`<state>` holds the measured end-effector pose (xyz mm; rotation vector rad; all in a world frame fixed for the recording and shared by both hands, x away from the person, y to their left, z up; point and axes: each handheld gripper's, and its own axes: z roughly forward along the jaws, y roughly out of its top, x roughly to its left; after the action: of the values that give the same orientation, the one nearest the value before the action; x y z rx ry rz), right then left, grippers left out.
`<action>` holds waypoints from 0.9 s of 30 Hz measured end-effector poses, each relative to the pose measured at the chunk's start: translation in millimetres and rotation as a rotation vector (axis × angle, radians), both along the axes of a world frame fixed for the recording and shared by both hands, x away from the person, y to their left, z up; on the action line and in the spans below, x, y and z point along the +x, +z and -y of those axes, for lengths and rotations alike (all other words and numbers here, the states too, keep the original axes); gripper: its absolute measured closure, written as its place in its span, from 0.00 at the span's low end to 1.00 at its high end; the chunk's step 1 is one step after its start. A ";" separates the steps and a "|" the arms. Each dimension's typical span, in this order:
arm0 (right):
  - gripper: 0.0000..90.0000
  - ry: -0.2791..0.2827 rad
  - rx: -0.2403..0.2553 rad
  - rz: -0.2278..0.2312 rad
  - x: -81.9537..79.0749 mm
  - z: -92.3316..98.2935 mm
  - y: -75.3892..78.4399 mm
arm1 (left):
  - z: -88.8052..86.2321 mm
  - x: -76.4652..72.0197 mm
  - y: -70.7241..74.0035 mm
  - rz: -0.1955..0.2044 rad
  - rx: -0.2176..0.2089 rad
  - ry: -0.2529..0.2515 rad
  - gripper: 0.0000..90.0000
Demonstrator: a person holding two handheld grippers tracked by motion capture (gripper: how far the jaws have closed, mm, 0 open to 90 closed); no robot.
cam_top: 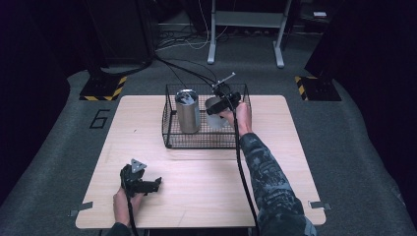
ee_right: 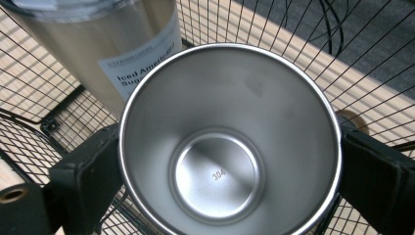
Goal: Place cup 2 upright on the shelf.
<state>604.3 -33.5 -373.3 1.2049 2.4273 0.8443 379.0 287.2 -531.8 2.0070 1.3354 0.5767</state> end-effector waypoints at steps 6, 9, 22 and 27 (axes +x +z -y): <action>0.07 -0.009 -0.010 -0.026 2.9 -1.5 -12.8 | -0.4 -0.1 0.3 -0.004 0.006 -0.005 0.00; 0.07 -0.014 -0.011 -0.038 4.8 -1.0 -18.2 | -0.4 -0.1 0.4 -0.003 0.007 -0.004 0.00; 0.06 -0.013 -0.022 -0.067 5.8 -4.7 -37.8 | -0.1 -0.5 0.4 -0.012 -0.003 -0.005 0.01; 0.06 -0.019 -0.015 -0.075 5.8 -4.8 -40.8 | 0.1 -0.5 0.1 -0.008 -0.002 -0.002 0.00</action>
<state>610.1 -28.7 -414.2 1.2739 2.4724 0.7874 378.6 287.1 -531.6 2.0112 1.3373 0.5673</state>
